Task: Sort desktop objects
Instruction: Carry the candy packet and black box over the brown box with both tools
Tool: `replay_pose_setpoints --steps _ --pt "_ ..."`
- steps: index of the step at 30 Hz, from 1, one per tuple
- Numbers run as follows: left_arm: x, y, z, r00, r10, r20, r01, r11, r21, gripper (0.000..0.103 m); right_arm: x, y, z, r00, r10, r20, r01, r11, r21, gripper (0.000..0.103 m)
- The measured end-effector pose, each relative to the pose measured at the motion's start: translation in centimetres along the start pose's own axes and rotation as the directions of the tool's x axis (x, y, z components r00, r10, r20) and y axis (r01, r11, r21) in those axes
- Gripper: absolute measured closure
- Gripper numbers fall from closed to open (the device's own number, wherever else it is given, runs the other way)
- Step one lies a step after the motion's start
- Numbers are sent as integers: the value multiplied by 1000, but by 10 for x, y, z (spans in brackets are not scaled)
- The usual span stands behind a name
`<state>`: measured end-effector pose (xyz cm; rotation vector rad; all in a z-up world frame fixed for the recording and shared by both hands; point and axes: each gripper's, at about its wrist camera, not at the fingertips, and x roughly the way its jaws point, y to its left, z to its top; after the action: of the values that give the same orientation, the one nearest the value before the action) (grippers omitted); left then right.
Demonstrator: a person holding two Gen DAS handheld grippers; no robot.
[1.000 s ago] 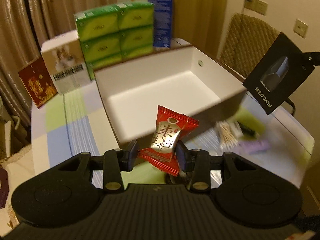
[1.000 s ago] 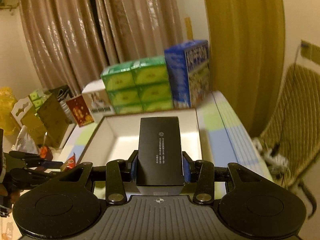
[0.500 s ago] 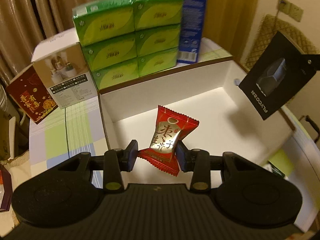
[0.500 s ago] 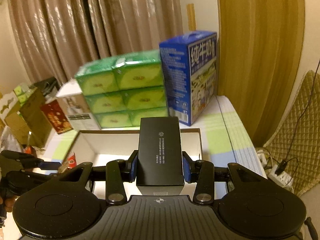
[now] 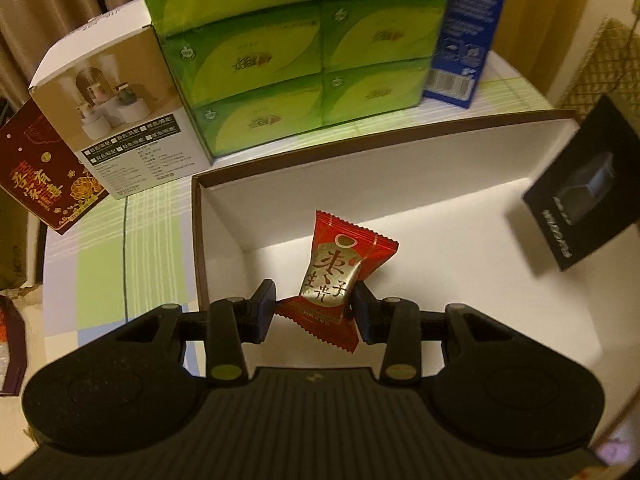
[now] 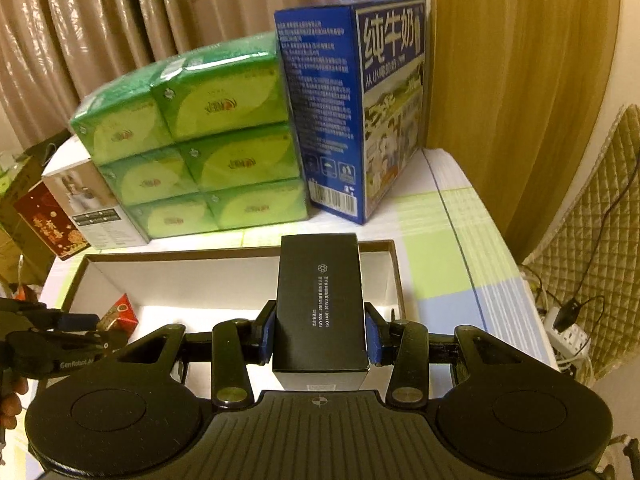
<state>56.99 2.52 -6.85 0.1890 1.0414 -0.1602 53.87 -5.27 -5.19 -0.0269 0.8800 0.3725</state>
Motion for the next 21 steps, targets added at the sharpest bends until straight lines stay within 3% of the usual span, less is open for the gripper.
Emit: replay_pose_setpoints --steps 6,17,21 --pt "16 -7 9 999 47 6 -47 998 46 66 11 -1 0 1000 -11 -5 11 1000 -13 63" --pt "16 -10 11 999 25 24 -26 998 55 65 20 -6 -3 999 -41 -1 41 999 -36 63" --pt "10 -11 10 999 15 40 -17 998 58 60 22 -6 -5 998 -51 28 52 997 -54 63"
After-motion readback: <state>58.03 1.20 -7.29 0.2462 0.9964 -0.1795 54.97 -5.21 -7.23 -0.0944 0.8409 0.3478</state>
